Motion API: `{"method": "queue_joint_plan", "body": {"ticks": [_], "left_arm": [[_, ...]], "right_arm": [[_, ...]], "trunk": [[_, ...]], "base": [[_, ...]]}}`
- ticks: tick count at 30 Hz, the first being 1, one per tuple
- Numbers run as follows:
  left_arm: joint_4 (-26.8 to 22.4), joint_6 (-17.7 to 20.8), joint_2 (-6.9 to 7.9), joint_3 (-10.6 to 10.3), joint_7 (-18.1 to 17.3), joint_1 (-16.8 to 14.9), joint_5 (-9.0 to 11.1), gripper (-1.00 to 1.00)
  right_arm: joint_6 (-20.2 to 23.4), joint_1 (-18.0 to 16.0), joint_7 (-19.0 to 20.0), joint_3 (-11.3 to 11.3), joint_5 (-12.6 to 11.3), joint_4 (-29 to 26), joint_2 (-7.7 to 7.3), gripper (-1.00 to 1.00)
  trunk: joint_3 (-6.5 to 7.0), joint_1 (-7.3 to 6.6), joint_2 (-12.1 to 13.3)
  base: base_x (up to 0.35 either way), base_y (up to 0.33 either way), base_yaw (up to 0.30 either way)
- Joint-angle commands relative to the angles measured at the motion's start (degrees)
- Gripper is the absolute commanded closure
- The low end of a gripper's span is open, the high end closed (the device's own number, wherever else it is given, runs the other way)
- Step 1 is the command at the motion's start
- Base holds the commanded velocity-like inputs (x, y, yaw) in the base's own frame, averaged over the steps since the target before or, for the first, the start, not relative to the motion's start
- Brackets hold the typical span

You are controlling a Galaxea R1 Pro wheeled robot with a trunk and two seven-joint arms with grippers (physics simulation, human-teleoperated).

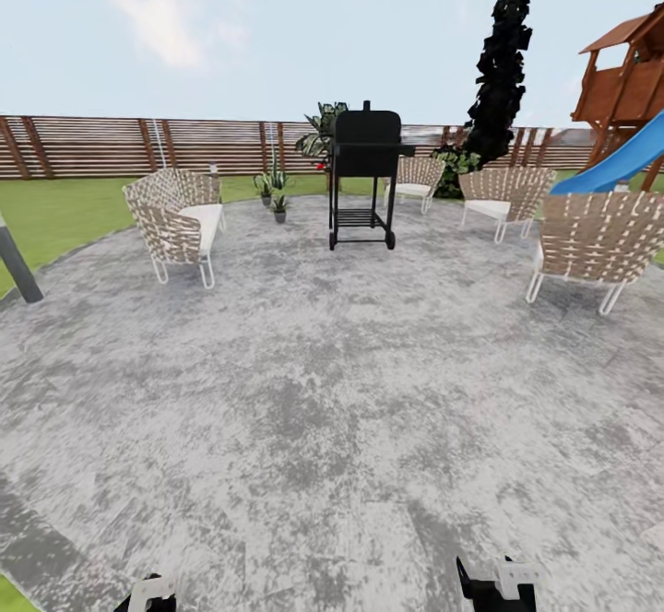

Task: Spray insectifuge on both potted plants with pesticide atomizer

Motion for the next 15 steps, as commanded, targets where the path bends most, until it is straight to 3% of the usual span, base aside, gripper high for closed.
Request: {"method": "queue_joint_plan", "body": {"ticks": [1,15], "left_arm": [[0.0,-0.2,-0.01,0.1,0.0,0.0,0.1,1.00],[0.0,-0.2,-0.01,0.1,0.0,0.0,0.1,1.00]], "right_arm": [[-0.2,0.0,0.3,-0.5,0.3,0.0,0.01,-1.00],[-0.2,0.0,0.3,-0.5,0.4,0.0,0.01,-1.00]], "trunk": [[-0.05,0.03,0.0],[-0.05,0.03,0.0]], "base": [[0.339,0.000,0.000],[0.339,0.000,0.000]]}}
